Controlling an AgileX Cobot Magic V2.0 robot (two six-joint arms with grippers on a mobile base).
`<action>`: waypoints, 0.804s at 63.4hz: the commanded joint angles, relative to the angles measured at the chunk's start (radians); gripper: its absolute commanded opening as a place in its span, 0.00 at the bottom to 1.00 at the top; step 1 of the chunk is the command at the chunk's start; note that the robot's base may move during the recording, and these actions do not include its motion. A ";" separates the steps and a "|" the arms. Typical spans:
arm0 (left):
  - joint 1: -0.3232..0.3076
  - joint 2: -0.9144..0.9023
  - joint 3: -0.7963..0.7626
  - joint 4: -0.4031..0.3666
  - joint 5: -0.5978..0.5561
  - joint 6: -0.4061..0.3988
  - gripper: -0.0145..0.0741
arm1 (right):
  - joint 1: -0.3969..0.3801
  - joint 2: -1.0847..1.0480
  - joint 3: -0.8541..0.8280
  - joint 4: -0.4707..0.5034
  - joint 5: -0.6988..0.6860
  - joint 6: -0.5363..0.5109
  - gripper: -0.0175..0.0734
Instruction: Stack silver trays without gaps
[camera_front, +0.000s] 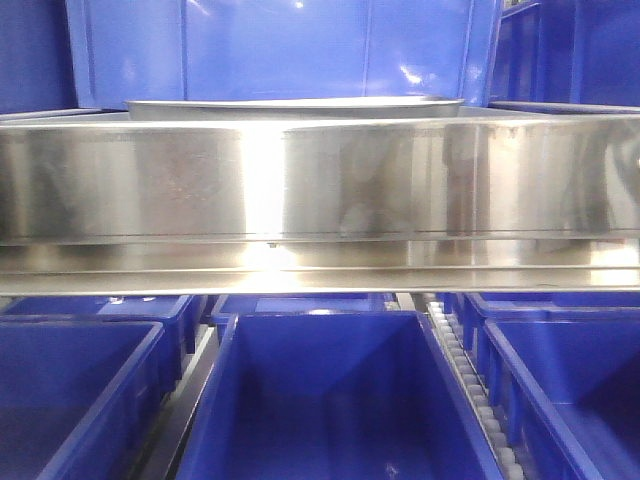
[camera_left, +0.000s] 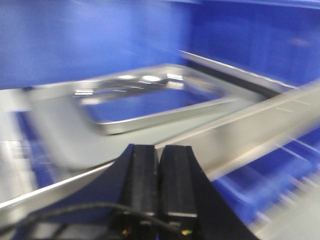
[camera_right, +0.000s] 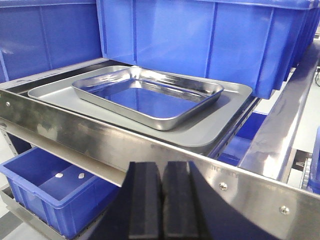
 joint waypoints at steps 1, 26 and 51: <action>0.093 -0.076 0.044 -0.014 -0.117 0.012 0.11 | 0.000 0.009 -0.028 -0.023 -0.090 -0.008 0.25; 0.454 -0.369 0.401 -0.026 -0.357 0.012 0.11 | 0.000 0.009 -0.028 -0.023 -0.090 -0.008 0.25; 0.530 -0.372 0.487 -0.026 -0.446 0.012 0.11 | 0.000 0.009 -0.028 -0.023 -0.090 -0.008 0.25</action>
